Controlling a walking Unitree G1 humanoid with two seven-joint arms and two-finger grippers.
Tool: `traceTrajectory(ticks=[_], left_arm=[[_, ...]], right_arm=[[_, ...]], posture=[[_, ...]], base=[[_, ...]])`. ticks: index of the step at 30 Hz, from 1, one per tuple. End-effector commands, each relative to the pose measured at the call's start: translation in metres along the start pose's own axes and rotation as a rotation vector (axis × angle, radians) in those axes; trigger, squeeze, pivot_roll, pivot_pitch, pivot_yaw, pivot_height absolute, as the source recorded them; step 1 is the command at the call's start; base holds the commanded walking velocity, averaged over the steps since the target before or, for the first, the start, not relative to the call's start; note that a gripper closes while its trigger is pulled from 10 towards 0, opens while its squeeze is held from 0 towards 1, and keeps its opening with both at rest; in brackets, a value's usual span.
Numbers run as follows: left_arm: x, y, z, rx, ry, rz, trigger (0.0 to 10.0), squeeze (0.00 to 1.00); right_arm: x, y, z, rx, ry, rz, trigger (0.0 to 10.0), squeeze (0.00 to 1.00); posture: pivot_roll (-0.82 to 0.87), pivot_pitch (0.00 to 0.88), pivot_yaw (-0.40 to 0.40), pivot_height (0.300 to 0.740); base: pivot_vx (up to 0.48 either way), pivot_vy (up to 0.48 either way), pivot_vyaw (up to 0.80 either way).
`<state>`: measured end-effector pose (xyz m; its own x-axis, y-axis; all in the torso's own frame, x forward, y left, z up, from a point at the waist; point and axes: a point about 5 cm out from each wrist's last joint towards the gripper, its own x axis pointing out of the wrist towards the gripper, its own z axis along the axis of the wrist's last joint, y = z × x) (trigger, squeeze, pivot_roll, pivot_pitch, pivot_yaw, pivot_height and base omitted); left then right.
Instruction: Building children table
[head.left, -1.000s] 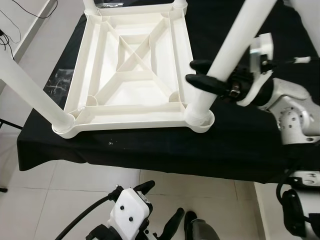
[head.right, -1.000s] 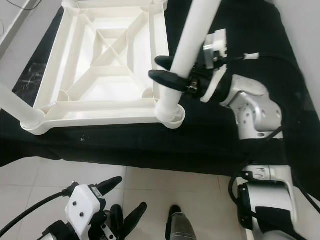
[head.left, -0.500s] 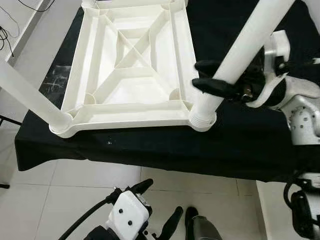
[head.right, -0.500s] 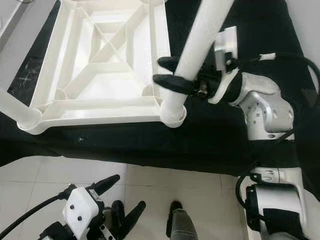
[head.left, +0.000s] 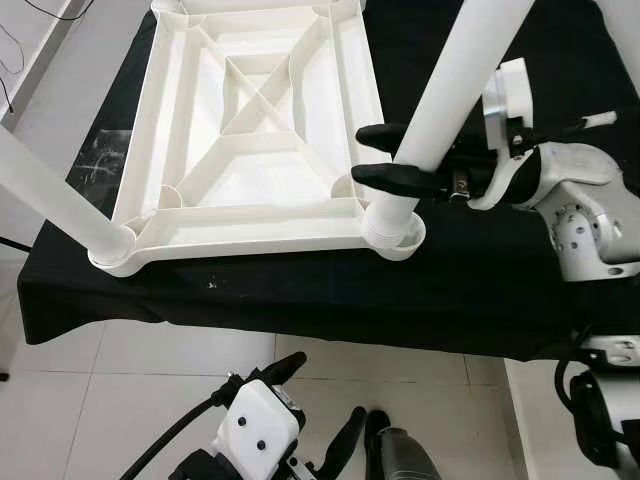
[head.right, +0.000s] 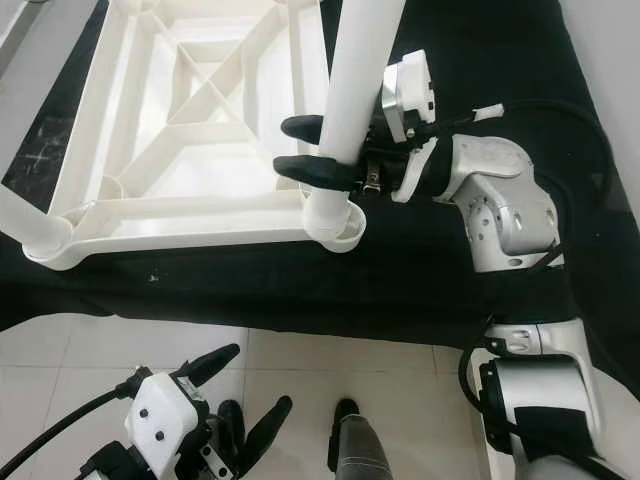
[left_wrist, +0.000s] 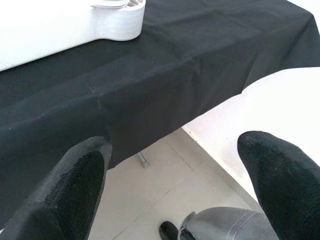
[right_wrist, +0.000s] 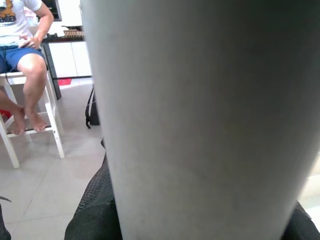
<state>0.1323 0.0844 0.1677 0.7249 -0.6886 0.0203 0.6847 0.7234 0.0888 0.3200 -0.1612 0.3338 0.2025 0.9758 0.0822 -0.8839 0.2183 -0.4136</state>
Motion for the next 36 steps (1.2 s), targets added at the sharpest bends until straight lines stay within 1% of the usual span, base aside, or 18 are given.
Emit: traceTrajectory(ticks=[1, 6, 7, 10, 17, 21, 24, 30, 32, 33, 34, 36], left_arm=[[-0.003, -0.004, -0.006, -0.021, 0.024, -0.005, 10.0, 0.0], [-0.003, -0.005, -0.006, -0.023, 0.026, -0.009, 10.0, 0.0], [-0.004, -0.005, -0.006, -0.023, 0.025, -0.009, 10.0, 0.0], [-0.004, -0.005, -0.006, -0.022, 0.025, -0.009, 10.0, 0.0], [-0.003, -0.005, -0.005, -0.02, 0.023, -0.009, 10.0, 0.0], [-0.003, -0.005, -0.005, -0.019, 0.02, -0.009, 10.0, 0.0], [-0.002, -0.004, -0.004, -0.019, 0.017, -0.009, 10.0, 0.0], [-0.001, -0.004, -0.004, -0.019, 0.014, -0.008, 10.0, 0.0], [-0.001, -0.004, -0.004, -0.018, 0.012, -0.007, 10.0, 0.0], [-0.001, -0.004, -0.004, -0.018, 0.012, -0.007, 10.0, 0.0], [0.0, -0.004, -0.004, -0.018, 0.011, -0.005, 10.0, 0.0], [0.0, -0.005, -0.004, -0.018, 0.01, -0.005, 10.0, 0.0]], right_arm=[[-0.008, 0.0, -0.013, 0.046, 0.06, -0.02, 10.0, 0.0], [-0.011, 0.001, -0.012, 0.059, 0.05, -0.012, 10.0, 0.0], [-0.01, 0.005, -0.014, 0.067, 0.051, 0.008, 10.0, 0.0], [-0.009, 0.008, -0.016, 0.071, 0.056, 0.021, 10.0, 0.0], [-0.005, 0.012, -0.022, 0.074, 0.078, 0.04, 10.0, 0.0], [0.004, 0.018, -0.026, 0.065, 0.108, 0.076, 10.0, 0.0], [0.015, 0.023, -0.029, 0.069, 0.132, 0.117, 10.0, 0.0], [0.024, 0.029, -0.03, 0.08, 0.143, 0.168, 10.0, 0.0], [0.027, 0.035, -0.031, 0.105, 0.131, 0.216, 10.0, 0.0], [0.027, 0.035, -0.031, 0.105, 0.131, 0.216, 10.0, 0.0], [0.029, 0.037, -0.031, 0.132, 0.118, 0.237, 10.0, 0.0], [0.029, 0.038, -0.031, 0.145, 0.113, 0.242, 10.0, 0.0]], posture=[[0.11, 0.432, 0.017, 0.74], [0.11, 0.43, 0.019, 0.74], [0.1, 0.43, 0.02, 0.74], [0.1, 0.43, 0.02, 0.74], [0.11, 0.433, 0.022, 0.74], [0.1, 0.435, 0.019, 0.74], [0.1, 0.436, 0.015, 0.74], [0.1, 0.436, 0.011, 0.74], [0.1, 0.436, 0.007, 0.74], [0.1, 0.436, 0.007, 0.74], [0.09, 0.437, 0.005, 0.74], [0.09, 0.437, 0.005, 0.74]], base=[[0.0, 0.0, 0.0], [0.0, 0.0, 0.0], [0.0, 0.0, 0.0], [0.0, 0.0, 0.0], [0.0, 0.0, 0.0], [0.0, 0.0, 0.0], [0.0, 0.0, 0.0], [0.0, 0.0, 0.0], [0.0, 0.0, 0.0], [0.0, 0.0, 0.0], [0.0, 0.0, 0.0], [0.0, 0.0, 0.0]])
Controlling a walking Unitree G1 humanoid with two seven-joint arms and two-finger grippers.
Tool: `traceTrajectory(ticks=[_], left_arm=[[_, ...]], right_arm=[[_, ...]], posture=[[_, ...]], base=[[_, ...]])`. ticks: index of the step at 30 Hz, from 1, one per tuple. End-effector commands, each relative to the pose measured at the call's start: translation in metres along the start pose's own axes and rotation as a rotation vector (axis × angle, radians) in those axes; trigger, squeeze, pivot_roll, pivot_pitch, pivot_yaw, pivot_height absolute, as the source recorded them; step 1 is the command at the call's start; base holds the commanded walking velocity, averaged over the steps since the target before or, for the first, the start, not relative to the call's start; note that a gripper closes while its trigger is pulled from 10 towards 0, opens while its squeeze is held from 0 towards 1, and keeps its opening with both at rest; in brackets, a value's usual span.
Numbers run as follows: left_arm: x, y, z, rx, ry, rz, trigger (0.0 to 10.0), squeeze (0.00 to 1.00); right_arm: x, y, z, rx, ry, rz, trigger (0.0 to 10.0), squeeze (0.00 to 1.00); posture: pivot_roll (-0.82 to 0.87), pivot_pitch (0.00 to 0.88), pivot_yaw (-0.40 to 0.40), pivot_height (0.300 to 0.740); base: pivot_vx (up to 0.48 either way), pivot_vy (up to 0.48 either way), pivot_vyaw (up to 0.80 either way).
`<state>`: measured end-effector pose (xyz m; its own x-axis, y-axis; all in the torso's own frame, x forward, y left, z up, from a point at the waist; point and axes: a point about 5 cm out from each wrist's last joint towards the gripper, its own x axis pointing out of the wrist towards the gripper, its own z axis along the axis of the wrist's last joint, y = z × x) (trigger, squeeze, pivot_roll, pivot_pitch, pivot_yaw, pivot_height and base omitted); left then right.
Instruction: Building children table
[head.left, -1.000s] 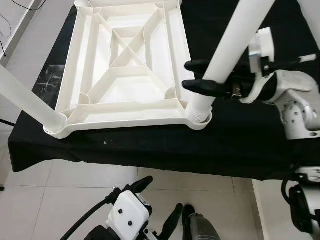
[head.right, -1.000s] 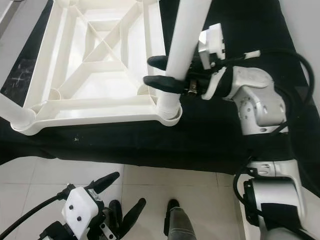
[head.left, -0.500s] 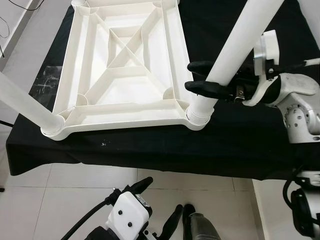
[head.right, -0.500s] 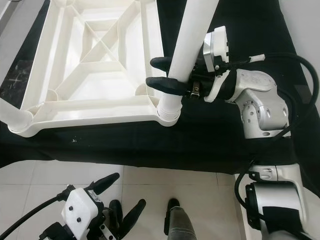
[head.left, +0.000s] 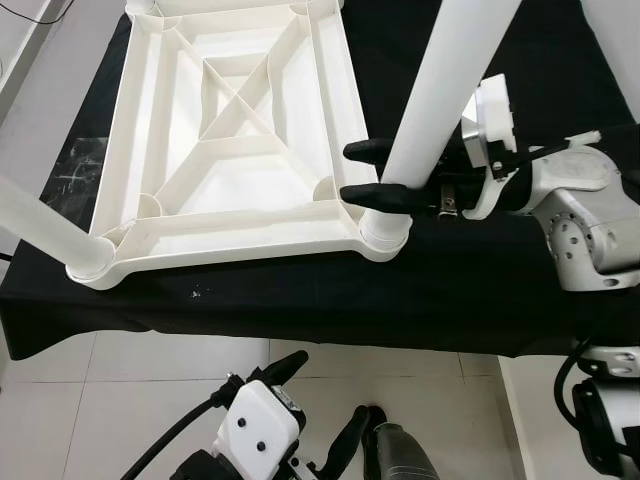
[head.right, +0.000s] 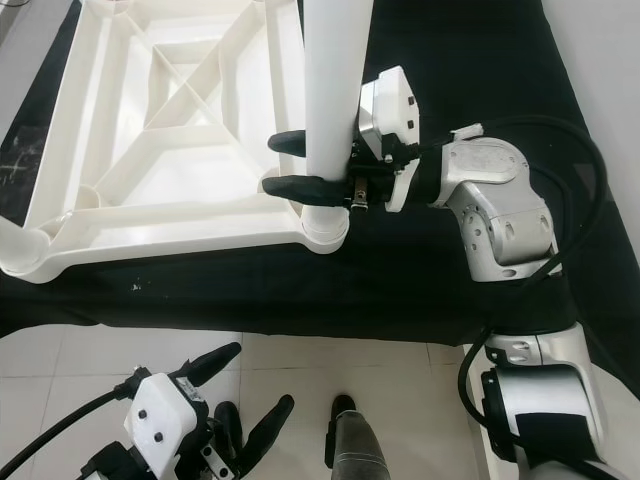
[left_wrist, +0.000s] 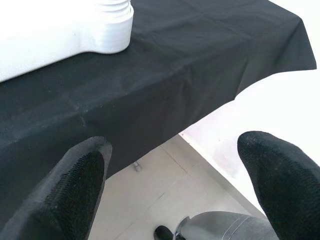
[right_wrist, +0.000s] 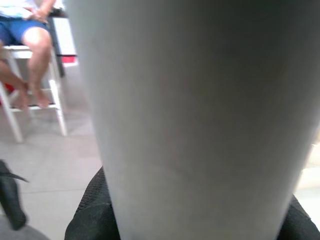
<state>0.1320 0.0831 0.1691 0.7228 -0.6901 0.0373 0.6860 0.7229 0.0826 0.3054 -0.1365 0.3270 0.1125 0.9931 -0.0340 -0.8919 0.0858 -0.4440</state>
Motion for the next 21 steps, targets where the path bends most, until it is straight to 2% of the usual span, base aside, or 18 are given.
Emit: traceTrajectory(ticks=[1, 8, 15, 20, 21], left_arm=[[0.0, -0.003, -0.006, -0.012, 0.027, -0.004, 10.0, 0.0], [0.001, -0.003, -0.006, -0.014, 0.024, -0.003, 10.0, 0.0], [0.001, -0.003, -0.006, -0.014, 0.022, -0.002, 10.0, 0.0], [0.001, -0.003, -0.006, -0.014, 0.022, -0.001, 10.0, 0.0], [0.001, -0.002, -0.006, -0.014, 0.022, -0.002, 10.0, 0.0]], right_arm=[[0.012, 0.017, -0.031, 0.179, 0.04, 0.128, 10.0, 0.0], [0.012, 0.017, -0.025, 0.236, -0.02, 0.146, 10.0, 0.0], [0.014, 0.016, -0.024, 0.303, -0.115, 0.087, 10.0, 0.0], [0.015, 0.018, -0.029, 0.328, -0.1, 0.062, 10.0, 0.0], [0.019, 0.019, -0.035, 0.341, -0.067, 0.027, 10.0, 0.0]], posture=[[0.09, 0.437, 0.002, 0.74], [0.09, 0.437, -0.001, 0.74], [0.08, 0.436, -0.004, 0.74], [0.09, 0.436, 0.0, 0.74], [0.08, 0.436, -0.001, 0.74]], base=[[0.0, 0.0, 0.0], [0.0, 0.0, 0.0], [0.0, 0.0, 0.0], [0.0, 0.0, 0.0], [0.0, 0.0, 0.0]])
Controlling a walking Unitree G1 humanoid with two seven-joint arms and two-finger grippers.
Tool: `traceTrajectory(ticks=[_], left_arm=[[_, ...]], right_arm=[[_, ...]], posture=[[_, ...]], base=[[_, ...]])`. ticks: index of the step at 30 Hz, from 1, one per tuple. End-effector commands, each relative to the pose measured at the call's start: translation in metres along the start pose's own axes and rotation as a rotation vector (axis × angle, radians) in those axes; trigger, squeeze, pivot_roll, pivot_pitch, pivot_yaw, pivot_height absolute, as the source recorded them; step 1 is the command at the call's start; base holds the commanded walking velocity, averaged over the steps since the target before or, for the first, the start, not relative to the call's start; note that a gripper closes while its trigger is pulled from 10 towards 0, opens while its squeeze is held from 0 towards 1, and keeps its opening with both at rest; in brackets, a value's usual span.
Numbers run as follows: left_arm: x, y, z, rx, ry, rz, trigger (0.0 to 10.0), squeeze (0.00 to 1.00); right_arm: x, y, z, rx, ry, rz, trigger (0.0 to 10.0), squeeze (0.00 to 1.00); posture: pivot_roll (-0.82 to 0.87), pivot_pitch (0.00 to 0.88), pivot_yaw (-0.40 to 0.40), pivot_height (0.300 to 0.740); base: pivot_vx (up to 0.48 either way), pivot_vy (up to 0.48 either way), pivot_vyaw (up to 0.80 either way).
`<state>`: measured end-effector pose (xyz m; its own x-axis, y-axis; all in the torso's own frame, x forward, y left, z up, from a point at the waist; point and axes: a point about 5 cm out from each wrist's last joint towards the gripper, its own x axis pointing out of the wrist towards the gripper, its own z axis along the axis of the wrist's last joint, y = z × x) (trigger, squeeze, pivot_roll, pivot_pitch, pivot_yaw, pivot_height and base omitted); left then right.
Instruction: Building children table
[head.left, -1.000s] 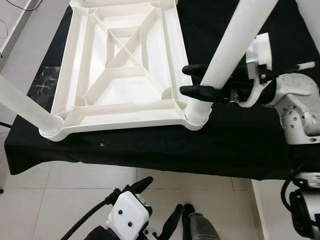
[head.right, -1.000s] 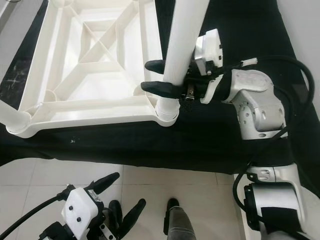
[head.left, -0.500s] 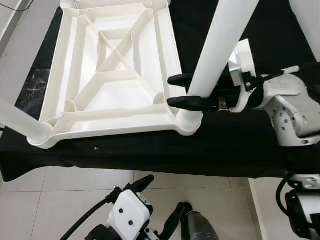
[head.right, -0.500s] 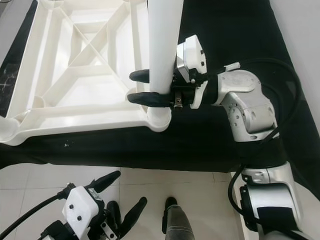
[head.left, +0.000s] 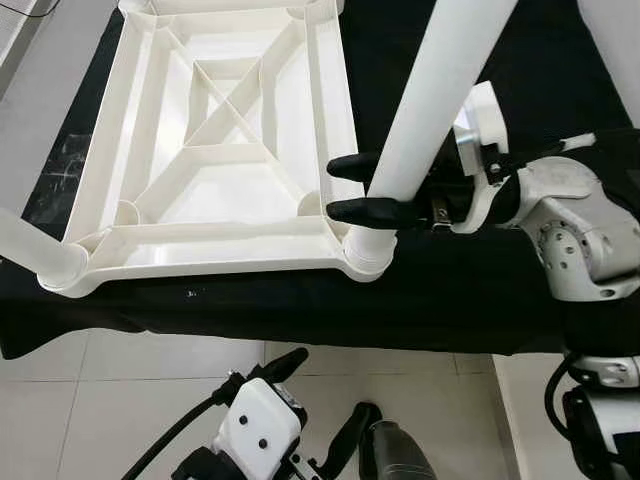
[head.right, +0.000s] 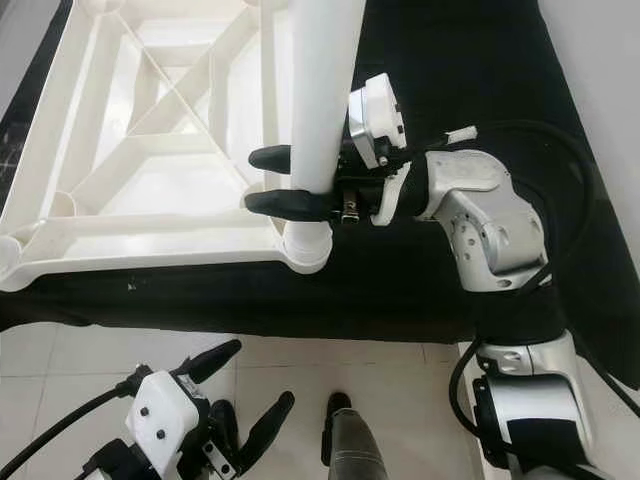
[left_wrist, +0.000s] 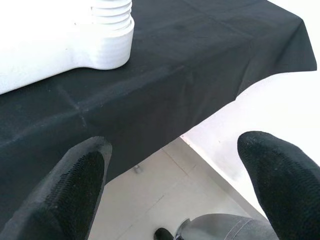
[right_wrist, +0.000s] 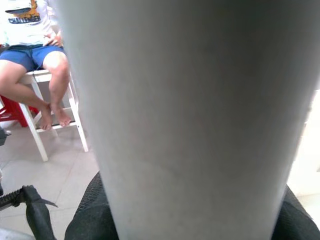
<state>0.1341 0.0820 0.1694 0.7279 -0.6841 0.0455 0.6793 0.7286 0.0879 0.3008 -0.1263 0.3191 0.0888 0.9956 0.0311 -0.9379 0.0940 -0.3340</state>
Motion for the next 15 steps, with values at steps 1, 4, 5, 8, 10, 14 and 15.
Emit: traceTrajectory(ticks=[1, 4, 5, 8, 10, 14, 15], left_arm=[[-0.001, -0.003, -0.007, -0.019, 0.029, -0.011, 10.0, 0.0], [-0.001, -0.003, -0.007, -0.02, 0.029, -0.012, 10.0, 0.0], [-0.001, -0.003, -0.007, -0.02, 0.029, -0.013, 10.0, 0.0], [-0.001, -0.003, -0.007, -0.019, 0.029, -0.012, 10.0, 0.0], [-0.001, -0.003, -0.007, -0.018, 0.029, -0.01, 10.0, 0.0], [-0.001, -0.003, -0.007, -0.018, 0.029, -0.01, 10.0, 0.0], [-0.001, -0.003, -0.007, -0.018, 0.029, -0.011, 10.0, 0.0]], right_arm=[[0.007, 0.007, -0.032, 0.222, 0.004, 0.023, 10.0, 0.0], [0.011, 0.004, -0.04, 0.22, 0.049, -0.042, 10.0, 0.0], [0.012, 0.002, -0.043, 0.211, 0.074, -0.084, 10.0, 0.0], [0.013, -0.001, -0.048, 0.211, 0.104, -0.149, 10.0, 0.0], [0.013, -0.003, -0.052, 0.186, 0.134, -0.202, 10.0, 0.0], [0.011, -0.006, -0.051, 0.165, 0.107, -0.265, 10.0, 0.0], [0.01, -0.007, -0.051, 0.162, 0.105, -0.281, 10.0, 0.0]], posture=[[0.08, 0.436, -0.001, 0.74], [0.08, 0.436, -0.001, 0.74], [0.08, 0.436, -0.001, 0.74], [0.08, 0.436, -0.001, 0.74], [0.08, 0.436, -0.001, 0.74], [0.08, 0.436, -0.001, 0.74], [0.08, 0.436, -0.001, 0.74]], base=[[0.0, 0.0, 0.0], [0.0, 0.0, 0.0], [0.0, 0.0, 0.0], [0.0, 0.0, 0.0], [0.0, 0.0, 0.0], [0.0, 0.0, 0.0], [0.0, 0.0, 0.0]])
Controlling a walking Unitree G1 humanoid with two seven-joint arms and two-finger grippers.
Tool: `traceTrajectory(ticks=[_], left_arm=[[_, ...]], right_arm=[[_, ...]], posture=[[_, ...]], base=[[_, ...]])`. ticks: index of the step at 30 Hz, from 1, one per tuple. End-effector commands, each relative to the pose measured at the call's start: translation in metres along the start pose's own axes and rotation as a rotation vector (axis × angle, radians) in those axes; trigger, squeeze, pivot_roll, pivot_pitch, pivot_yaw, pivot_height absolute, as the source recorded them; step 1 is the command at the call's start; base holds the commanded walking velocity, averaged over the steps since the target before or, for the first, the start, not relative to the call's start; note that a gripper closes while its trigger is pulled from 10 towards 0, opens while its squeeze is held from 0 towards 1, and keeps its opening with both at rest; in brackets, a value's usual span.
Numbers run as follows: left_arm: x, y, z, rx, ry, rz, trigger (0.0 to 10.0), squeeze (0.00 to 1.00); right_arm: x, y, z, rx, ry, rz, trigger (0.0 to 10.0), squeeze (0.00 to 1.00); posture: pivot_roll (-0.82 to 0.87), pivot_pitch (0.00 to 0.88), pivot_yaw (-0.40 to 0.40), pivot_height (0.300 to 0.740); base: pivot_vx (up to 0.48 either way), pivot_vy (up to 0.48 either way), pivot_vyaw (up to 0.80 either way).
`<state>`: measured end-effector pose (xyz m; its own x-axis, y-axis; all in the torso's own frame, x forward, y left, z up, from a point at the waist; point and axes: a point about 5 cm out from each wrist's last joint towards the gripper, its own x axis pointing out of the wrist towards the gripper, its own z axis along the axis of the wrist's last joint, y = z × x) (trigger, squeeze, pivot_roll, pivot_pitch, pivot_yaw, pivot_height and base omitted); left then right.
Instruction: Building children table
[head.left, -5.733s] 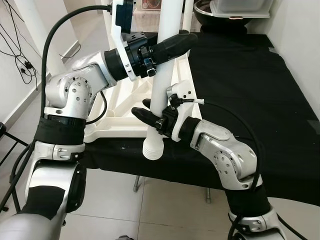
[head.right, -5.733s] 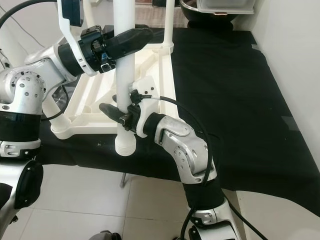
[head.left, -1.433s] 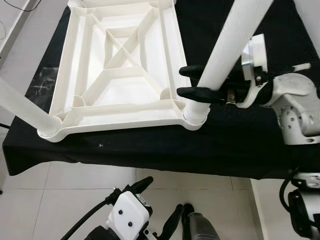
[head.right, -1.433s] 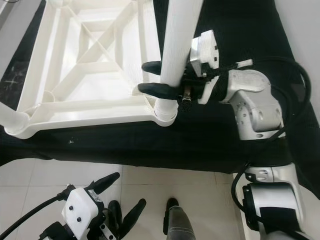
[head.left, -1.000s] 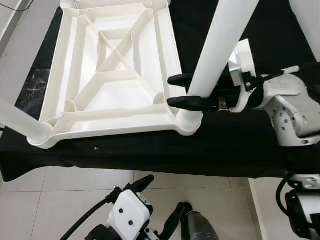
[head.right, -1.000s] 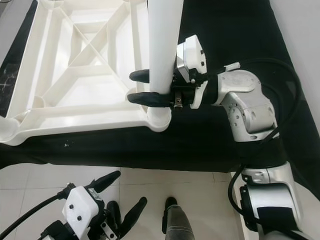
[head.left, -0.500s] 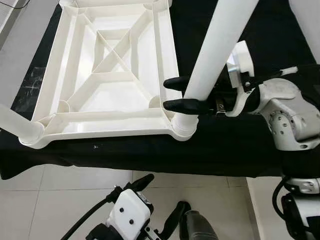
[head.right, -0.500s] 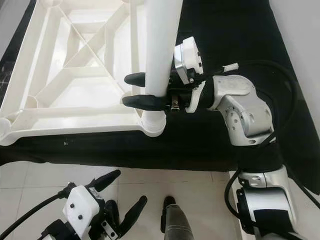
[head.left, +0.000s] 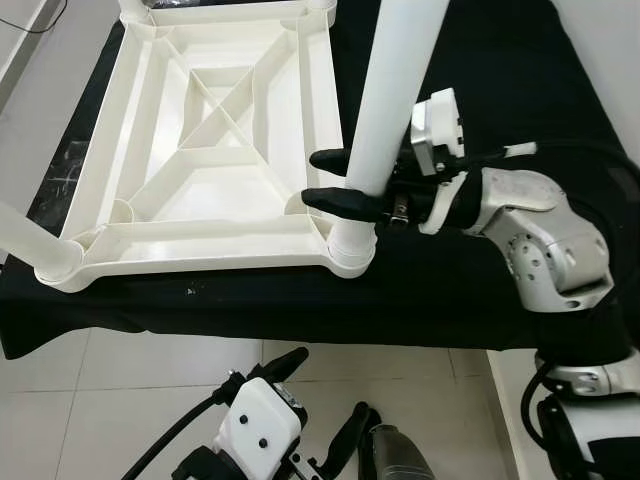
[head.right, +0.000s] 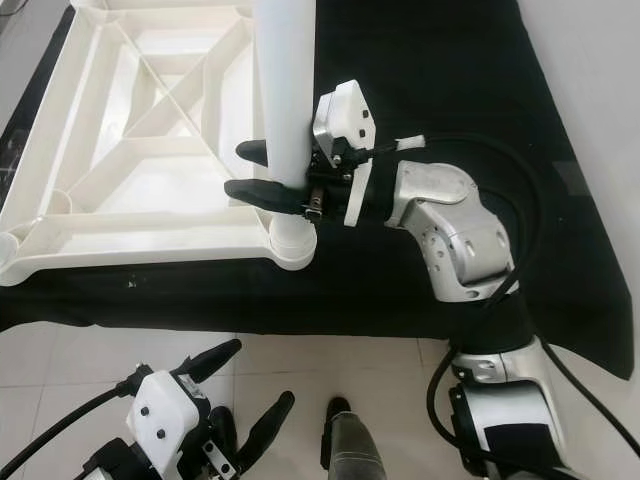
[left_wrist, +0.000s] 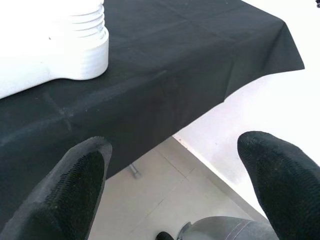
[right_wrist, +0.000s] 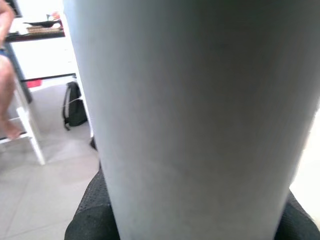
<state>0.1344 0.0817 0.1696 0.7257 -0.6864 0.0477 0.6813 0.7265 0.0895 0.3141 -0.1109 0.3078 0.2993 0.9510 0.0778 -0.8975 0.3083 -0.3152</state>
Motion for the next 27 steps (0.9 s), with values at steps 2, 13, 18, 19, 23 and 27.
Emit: traceTrajectory(ticks=[2, 13, 18, 19, 23, 27], left_arm=[[-0.001, -0.003, -0.007, -0.02, 0.031, -0.008, 10.0, 0.0], [-0.001, -0.002, -0.007, -0.019, 0.032, -0.006, 10.0, 0.0], [-0.001, -0.003, -0.008, -0.019, 0.033, -0.004, 10.0, 0.0], [-0.001, -0.003, -0.008, -0.019, 0.033, -0.005, 10.0, 0.0], [-0.001, -0.003, -0.008, -0.019, 0.033, -0.005, 10.0, 0.0], [-0.001, -0.003, -0.008, -0.019, 0.031, -0.004, 10.0, 0.0]], right_arm=[[-0.005, -0.003, -0.037, 0.142, 0.099, -0.075, 10.0, 0.0], [-0.007, -0.013, -0.043, 0.109, 0.168, -0.227, 10.0, 0.0], [-0.01, -0.019, -0.047, 0.082, 0.23, -0.437, 10.0, 0.0], [-0.012, -0.02, -0.049, 0.069, 0.246, -0.499, 10.0, 0.0], [-0.019, -0.017, -0.061, 0.065, 0.315, -0.724, 10.0, 0.0], [-0.029, -0.004, -0.072, 0.028, 0.395, -0.91, 10.0, 0.0]], posture=[[0.08, 0.434, 0.0, 0.74], [0.08, 0.434, -0.003, 0.74], [0.08, 0.429, -0.005, 0.74], [0.07, 0.428, -0.008, 0.74], [0.07, 0.427, -0.012, 0.74], [0.07, 0.426, -0.015, 0.74]], base=[[0.0, 0.0, 0.0], [0.0, 0.0, 0.0], [0.0, 0.0, 0.0], [0.0, 0.0, 0.0], [0.0, 0.0, 0.0], [0.0, 0.0, 0.0]])
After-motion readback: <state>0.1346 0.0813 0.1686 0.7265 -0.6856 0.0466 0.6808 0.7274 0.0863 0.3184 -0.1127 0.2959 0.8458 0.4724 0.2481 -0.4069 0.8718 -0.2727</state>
